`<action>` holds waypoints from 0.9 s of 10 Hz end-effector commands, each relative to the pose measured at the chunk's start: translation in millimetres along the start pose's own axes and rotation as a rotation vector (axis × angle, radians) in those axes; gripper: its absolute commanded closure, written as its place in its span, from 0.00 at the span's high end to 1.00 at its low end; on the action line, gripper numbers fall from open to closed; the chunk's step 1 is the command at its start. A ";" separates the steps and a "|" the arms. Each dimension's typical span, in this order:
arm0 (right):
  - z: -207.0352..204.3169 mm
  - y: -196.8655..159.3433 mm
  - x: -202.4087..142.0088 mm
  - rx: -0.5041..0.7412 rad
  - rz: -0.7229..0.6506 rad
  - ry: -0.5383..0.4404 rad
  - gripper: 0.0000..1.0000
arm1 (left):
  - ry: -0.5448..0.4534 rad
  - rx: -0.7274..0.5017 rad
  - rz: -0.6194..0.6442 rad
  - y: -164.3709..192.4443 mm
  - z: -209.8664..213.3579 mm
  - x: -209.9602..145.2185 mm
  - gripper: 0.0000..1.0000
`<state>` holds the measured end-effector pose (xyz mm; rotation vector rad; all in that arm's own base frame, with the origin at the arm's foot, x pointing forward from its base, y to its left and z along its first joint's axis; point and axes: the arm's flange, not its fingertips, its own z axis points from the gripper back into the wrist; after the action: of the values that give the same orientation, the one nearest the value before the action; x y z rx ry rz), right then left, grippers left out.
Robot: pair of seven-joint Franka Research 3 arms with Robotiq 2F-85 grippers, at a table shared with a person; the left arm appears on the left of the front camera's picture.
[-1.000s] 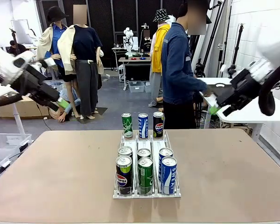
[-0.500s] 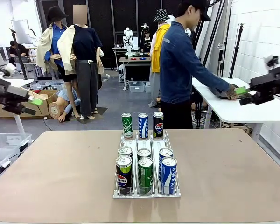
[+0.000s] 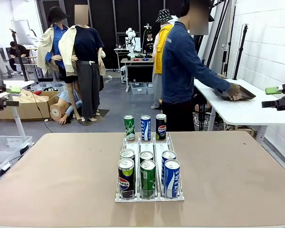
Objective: Retrieve and hand over the desired beverage to the person.
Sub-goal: Pick up a can of the same type that the person held from the Automatic Can Dispenser.
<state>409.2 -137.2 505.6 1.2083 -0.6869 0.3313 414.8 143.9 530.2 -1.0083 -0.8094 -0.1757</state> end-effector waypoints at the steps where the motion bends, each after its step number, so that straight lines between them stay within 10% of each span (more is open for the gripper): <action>1: 2.1 -5.5 -1.5 0.050 0.011 -0.032 1.00 | -0.022 -0.028 -0.027 -3.5 -11.9 -3.6 1.00; 9: 10.6 0.9 -2.8 0.059 -0.005 -0.029 1.00 | 0.021 -0.024 -0.013 -8.2 -22.0 1.2 1.00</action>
<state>403.6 -147.5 506.4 1.2576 -0.7045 0.3250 423.9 121.3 529.4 -1.0051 -0.7993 -0.2208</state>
